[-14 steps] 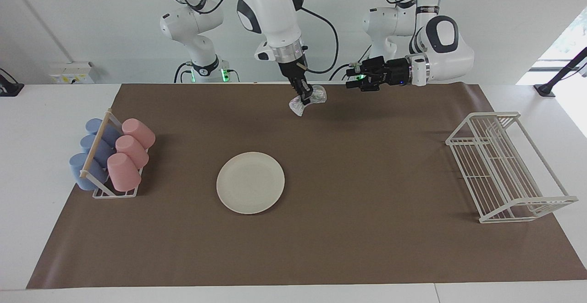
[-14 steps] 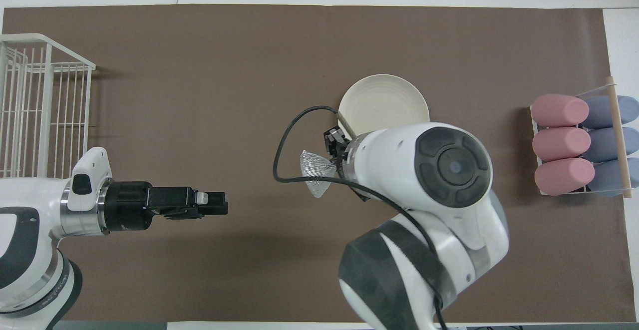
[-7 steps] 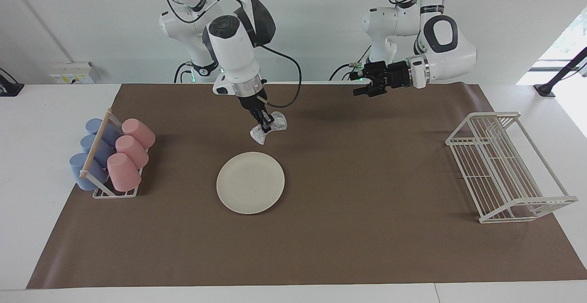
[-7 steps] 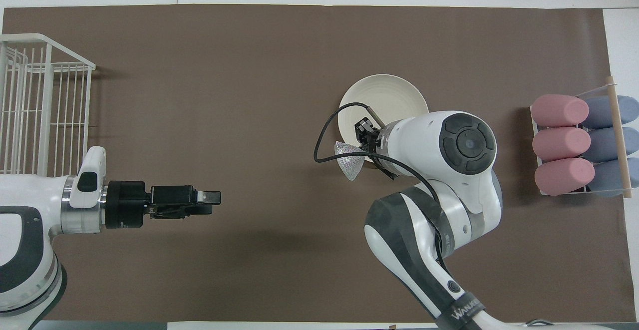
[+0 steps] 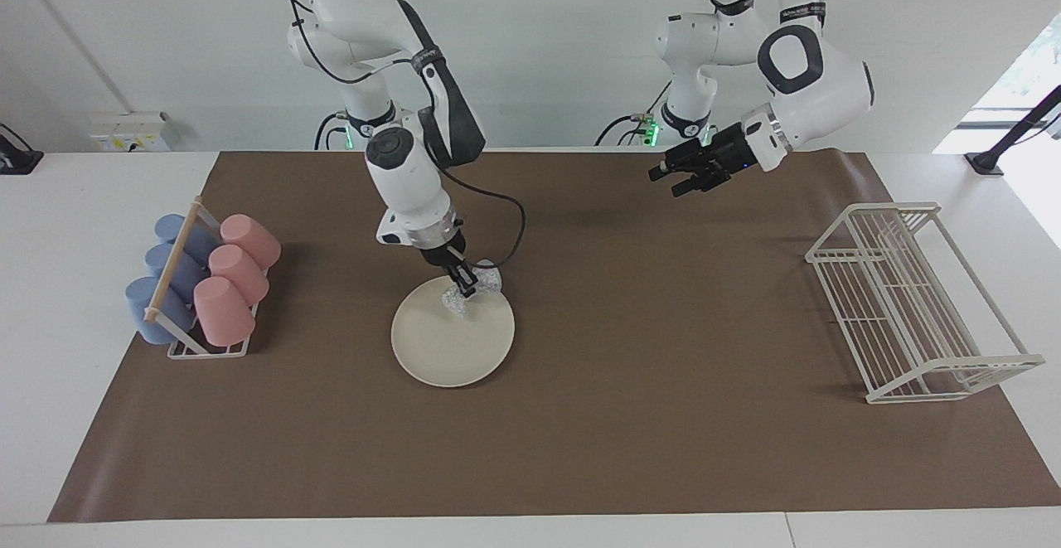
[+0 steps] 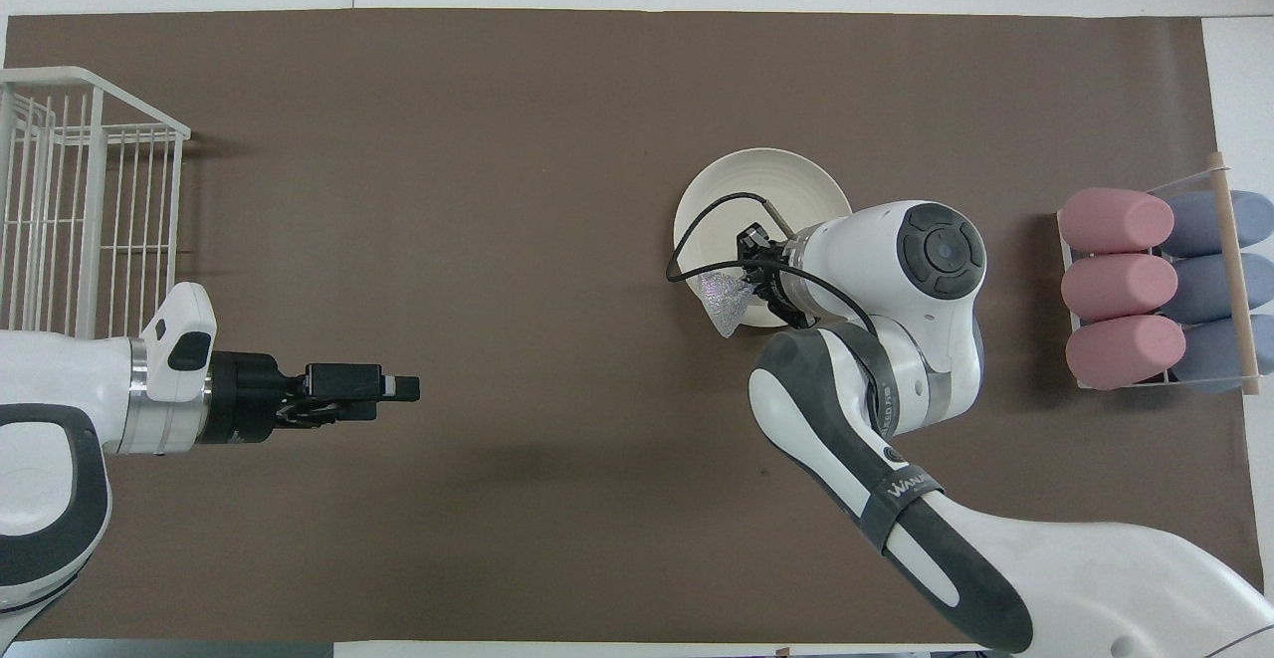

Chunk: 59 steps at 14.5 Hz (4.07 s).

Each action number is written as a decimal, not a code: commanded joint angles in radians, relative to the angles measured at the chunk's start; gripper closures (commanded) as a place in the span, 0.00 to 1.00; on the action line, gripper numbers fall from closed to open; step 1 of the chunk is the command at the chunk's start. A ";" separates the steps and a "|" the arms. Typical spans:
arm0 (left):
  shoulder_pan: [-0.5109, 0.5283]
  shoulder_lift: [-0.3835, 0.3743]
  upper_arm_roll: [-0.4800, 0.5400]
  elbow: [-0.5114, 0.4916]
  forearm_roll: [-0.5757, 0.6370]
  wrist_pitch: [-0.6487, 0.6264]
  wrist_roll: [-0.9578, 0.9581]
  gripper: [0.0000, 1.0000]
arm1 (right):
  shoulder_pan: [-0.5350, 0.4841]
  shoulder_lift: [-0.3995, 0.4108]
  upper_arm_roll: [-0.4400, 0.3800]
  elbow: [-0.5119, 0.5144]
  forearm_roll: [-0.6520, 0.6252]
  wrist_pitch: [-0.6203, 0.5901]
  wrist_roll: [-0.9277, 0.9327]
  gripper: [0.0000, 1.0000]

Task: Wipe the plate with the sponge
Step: 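Rub the scrubber across the plate surface with the right gripper, then bring the scrubber with the right gripper back to the left gripper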

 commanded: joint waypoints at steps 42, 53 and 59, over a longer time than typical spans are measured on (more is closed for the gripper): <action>0.095 0.043 -0.043 0.081 0.480 0.097 -0.146 0.00 | 0.010 0.106 0.010 0.030 0.077 0.144 -0.200 1.00; 0.096 0.037 -0.038 0.098 0.070 0.088 -0.196 0.00 | 0.216 0.086 0.005 0.700 -0.223 -0.698 0.545 1.00; 0.119 0.027 -0.032 0.156 -0.271 -0.166 -0.101 0.00 | 0.353 0.075 0.017 0.848 -0.225 -0.902 0.881 1.00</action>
